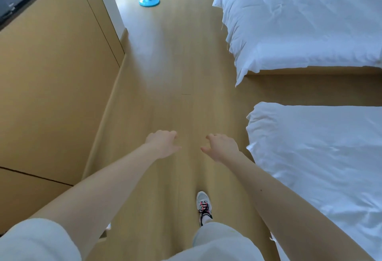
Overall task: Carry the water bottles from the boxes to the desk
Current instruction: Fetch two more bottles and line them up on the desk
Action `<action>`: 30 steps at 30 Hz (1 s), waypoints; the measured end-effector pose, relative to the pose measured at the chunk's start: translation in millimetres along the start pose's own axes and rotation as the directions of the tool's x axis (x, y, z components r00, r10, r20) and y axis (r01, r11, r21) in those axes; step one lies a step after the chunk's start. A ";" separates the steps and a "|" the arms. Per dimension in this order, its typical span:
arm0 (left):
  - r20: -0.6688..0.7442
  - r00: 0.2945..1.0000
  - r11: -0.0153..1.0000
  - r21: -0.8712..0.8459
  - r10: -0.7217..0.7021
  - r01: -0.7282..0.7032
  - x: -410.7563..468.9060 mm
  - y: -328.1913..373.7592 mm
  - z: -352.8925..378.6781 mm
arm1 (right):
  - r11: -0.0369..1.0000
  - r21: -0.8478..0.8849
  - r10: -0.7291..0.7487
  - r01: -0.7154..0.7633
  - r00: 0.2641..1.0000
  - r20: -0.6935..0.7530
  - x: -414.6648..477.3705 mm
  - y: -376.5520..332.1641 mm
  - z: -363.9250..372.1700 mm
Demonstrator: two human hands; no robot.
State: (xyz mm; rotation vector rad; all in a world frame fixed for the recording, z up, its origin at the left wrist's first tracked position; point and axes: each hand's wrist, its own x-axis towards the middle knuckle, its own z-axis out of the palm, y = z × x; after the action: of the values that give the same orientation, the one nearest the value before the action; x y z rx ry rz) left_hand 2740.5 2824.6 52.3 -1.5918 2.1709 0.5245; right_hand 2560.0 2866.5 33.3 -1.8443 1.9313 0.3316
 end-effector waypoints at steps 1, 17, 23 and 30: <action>0.010 1.000 1.000 0.001 -0.014 0.014 12.2 3.5 -9.4 | 1.000 0.000 -0.011 0.011 1.000 0.002 14.0 5.4 -9.8; 0.016 0.998 0.998 -0.009 -0.062 0.062 166.5 29.9 -107.4 | 0.996 0.010 -0.086 0.087 0.995 -0.044 174.8 63.8 -118.3; -0.009 1.000 1.000 -0.009 -0.004 0.004 235.9 15.0 -144.0 | 0.998 -0.034 -0.050 0.048 0.997 -0.053 231.4 68.6 -156.6; -0.060 0.997 0.999 -0.013 0.042 -0.043 349.3 -32.9 -223.1 | 0.997 -0.077 -0.008 0.000 0.994 -0.111 343.8 55.1 -230.2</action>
State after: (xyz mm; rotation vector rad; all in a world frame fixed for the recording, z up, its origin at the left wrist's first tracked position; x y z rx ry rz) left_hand 2655.2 2417.7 58.1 -1.5912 2.2546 0.5126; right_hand 2467.9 2460.5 64.1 -1.9534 2.0143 0.3118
